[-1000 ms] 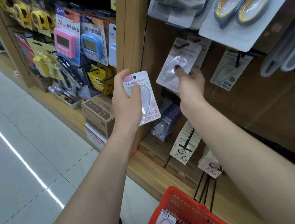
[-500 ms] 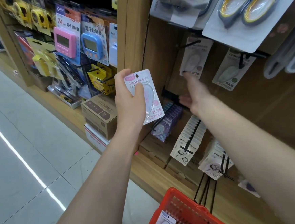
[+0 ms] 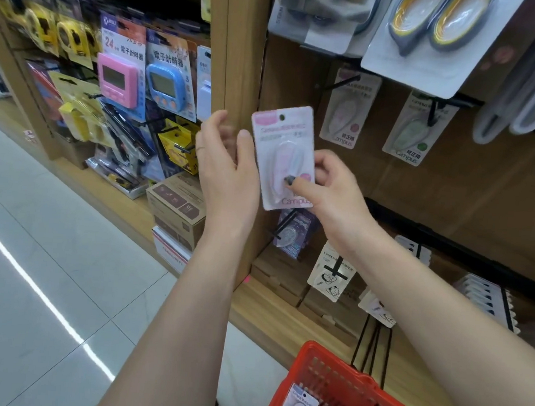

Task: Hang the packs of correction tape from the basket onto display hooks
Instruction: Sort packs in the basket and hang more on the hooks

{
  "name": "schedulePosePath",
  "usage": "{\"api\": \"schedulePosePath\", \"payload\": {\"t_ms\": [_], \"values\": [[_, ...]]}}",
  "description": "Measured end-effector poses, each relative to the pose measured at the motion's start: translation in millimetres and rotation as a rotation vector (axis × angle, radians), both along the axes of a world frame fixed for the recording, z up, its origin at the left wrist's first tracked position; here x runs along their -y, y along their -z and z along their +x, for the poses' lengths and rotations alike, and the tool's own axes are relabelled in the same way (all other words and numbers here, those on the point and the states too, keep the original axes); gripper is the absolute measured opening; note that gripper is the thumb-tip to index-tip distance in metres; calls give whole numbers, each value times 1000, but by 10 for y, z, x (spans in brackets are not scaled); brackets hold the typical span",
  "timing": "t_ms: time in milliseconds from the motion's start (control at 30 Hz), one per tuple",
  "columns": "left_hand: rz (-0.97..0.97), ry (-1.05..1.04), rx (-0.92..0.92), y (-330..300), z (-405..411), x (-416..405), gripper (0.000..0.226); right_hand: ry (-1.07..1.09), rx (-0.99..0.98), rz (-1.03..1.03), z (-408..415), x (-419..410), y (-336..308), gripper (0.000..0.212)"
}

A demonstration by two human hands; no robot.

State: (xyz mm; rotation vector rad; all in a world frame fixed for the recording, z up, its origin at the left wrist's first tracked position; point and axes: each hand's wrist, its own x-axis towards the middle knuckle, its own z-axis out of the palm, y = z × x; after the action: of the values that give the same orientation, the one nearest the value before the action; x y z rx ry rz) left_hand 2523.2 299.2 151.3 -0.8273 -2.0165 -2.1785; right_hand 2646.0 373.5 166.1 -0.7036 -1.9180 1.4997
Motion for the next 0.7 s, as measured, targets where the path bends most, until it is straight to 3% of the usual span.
{"api": "schedulePosePath", "payload": {"t_ms": [233,500,700], "values": [[-31,-121,-175,-10,-127,-128,36,162,-252,17,-47,49,-161,23],[-115,-292,-214,65,-171,-261,38,233,-223,98,-132,107,-117,21],[-160,-318,-228,162,-174,-326,61,282,-221,112,-174,77,-45,23]]}}
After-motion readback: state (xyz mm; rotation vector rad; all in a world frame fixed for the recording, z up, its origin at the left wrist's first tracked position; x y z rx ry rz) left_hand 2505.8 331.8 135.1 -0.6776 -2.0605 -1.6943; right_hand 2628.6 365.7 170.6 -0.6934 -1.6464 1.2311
